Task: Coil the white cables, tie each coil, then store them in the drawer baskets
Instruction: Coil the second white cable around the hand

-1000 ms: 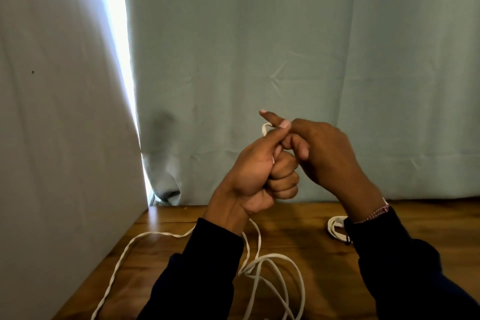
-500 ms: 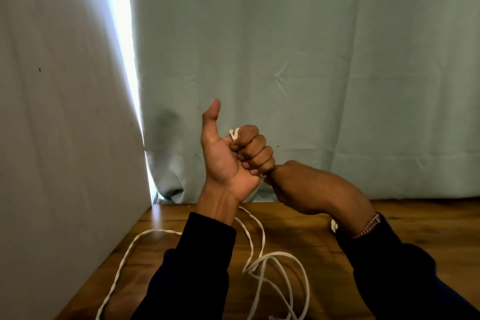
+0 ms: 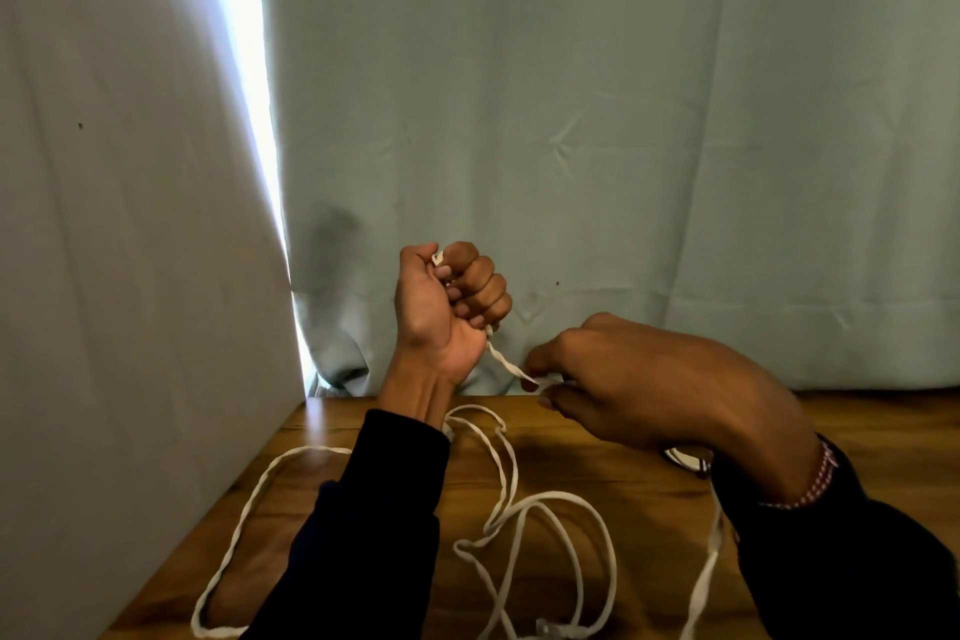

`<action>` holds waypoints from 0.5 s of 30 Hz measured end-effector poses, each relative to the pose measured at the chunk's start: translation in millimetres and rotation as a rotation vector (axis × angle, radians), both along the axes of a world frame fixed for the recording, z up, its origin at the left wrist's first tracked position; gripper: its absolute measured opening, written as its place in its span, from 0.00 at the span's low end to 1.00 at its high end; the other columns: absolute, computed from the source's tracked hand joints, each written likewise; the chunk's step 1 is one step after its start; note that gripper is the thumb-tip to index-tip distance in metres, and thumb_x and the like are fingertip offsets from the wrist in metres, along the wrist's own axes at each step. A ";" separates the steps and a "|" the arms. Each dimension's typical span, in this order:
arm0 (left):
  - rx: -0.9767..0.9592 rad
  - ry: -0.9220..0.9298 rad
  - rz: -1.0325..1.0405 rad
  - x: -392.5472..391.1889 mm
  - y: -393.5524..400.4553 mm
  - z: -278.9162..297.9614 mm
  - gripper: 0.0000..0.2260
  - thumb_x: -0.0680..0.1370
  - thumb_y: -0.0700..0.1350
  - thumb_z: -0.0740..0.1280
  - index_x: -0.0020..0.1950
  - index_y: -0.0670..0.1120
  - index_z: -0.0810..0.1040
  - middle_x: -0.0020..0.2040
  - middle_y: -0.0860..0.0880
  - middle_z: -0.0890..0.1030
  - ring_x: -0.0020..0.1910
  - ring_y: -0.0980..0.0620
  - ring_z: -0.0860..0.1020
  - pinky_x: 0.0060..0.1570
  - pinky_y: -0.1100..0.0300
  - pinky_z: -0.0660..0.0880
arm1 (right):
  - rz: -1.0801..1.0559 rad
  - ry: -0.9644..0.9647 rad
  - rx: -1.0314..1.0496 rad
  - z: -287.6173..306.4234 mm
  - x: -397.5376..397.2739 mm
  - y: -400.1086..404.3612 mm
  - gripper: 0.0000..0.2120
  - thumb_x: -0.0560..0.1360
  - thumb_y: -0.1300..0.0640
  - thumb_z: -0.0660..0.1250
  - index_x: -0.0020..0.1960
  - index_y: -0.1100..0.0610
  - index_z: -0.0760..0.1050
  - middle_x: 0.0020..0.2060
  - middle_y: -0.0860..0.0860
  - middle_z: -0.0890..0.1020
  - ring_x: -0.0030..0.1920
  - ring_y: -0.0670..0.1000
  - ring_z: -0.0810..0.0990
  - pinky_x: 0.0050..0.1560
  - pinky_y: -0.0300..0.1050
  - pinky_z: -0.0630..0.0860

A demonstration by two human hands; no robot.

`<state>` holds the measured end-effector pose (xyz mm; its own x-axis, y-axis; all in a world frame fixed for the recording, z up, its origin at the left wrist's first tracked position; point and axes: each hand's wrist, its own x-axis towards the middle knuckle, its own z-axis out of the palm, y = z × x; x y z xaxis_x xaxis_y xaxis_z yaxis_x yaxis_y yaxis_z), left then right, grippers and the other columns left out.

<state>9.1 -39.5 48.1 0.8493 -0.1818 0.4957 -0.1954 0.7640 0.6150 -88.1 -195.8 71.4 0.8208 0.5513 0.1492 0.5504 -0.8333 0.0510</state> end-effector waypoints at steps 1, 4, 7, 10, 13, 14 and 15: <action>0.022 -0.008 0.016 -0.6 -1.5 0.6 0.19 0.80 0.48 0.47 0.28 0.50 0.61 0.24 0.52 0.58 0.22 0.56 0.55 0.23 0.62 0.52 | 0.005 -0.032 0.005 1.5 -2.7 -0.6 0.15 0.83 0.54 0.61 0.68 0.53 0.76 0.57 0.50 0.83 0.54 0.49 0.81 0.54 0.44 0.79; 0.092 -0.019 0.055 -1.0 -4.1 0.3 0.18 0.80 0.48 0.48 0.30 0.49 0.59 0.25 0.52 0.57 0.23 0.55 0.53 0.23 0.61 0.51 | 0.053 -0.151 0.035 7.1 -12.1 -3.0 0.17 0.83 0.53 0.61 0.70 0.50 0.75 0.63 0.46 0.81 0.59 0.46 0.79 0.60 0.42 0.77; 0.171 -0.004 0.098 -3.0 -6.1 -0.3 0.17 0.81 0.49 0.48 0.32 0.49 0.59 0.25 0.52 0.58 0.23 0.55 0.54 0.22 0.63 0.54 | 0.103 -0.260 0.106 14.5 -21.9 -8.1 0.16 0.80 0.49 0.66 0.67 0.42 0.75 0.54 0.41 0.83 0.49 0.40 0.80 0.52 0.34 0.74; 0.258 0.006 0.143 -9.3 -12.9 2.4 0.17 0.82 0.50 0.50 0.32 0.49 0.60 0.25 0.50 0.61 0.23 0.53 0.61 0.24 0.64 0.62 | 0.155 -0.351 0.197 15.6 -22.9 -16.0 0.19 0.78 0.50 0.70 0.67 0.41 0.73 0.46 0.37 0.80 0.38 0.35 0.75 0.44 0.30 0.72; 0.289 0.005 0.114 -11.2 -14.9 4.0 0.19 0.83 0.51 0.51 0.34 0.45 0.67 0.31 0.43 0.67 0.28 0.48 0.71 0.29 0.60 0.73 | 0.222 -0.463 0.253 17.9 -16.1 -23.9 0.20 0.76 0.54 0.72 0.66 0.45 0.73 0.47 0.37 0.80 0.36 0.34 0.72 0.40 0.29 0.67; 0.326 -0.011 0.083 -12.4 -15.3 4.6 0.19 0.83 0.51 0.50 0.40 0.43 0.71 0.33 0.41 0.71 0.30 0.46 0.75 0.31 0.58 0.76 | 0.245 -0.492 0.274 19.5 -14.1 -26.3 0.19 0.76 0.56 0.72 0.64 0.47 0.75 0.47 0.41 0.83 0.37 0.37 0.75 0.40 0.32 0.71; 0.379 -0.029 0.047 -14.0 -15.5 4.9 0.19 0.83 0.52 0.48 0.50 0.42 0.73 0.35 0.39 0.76 0.31 0.44 0.78 0.32 0.55 0.78 | 0.269 -0.525 0.297 20.9 -12.3 -27.8 0.17 0.75 0.58 0.73 0.62 0.48 0.76 0.46 0.45 0.84 0.40 0.40 0.78 0.41 0.37 0.76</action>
<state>-4.9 -55.0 53.0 0.8476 -0.3178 0.4250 -0.2467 0.4731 0.8458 -100.5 -223.6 92.2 0.4368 0.6005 0.6698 0.7059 -0.6904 0.1586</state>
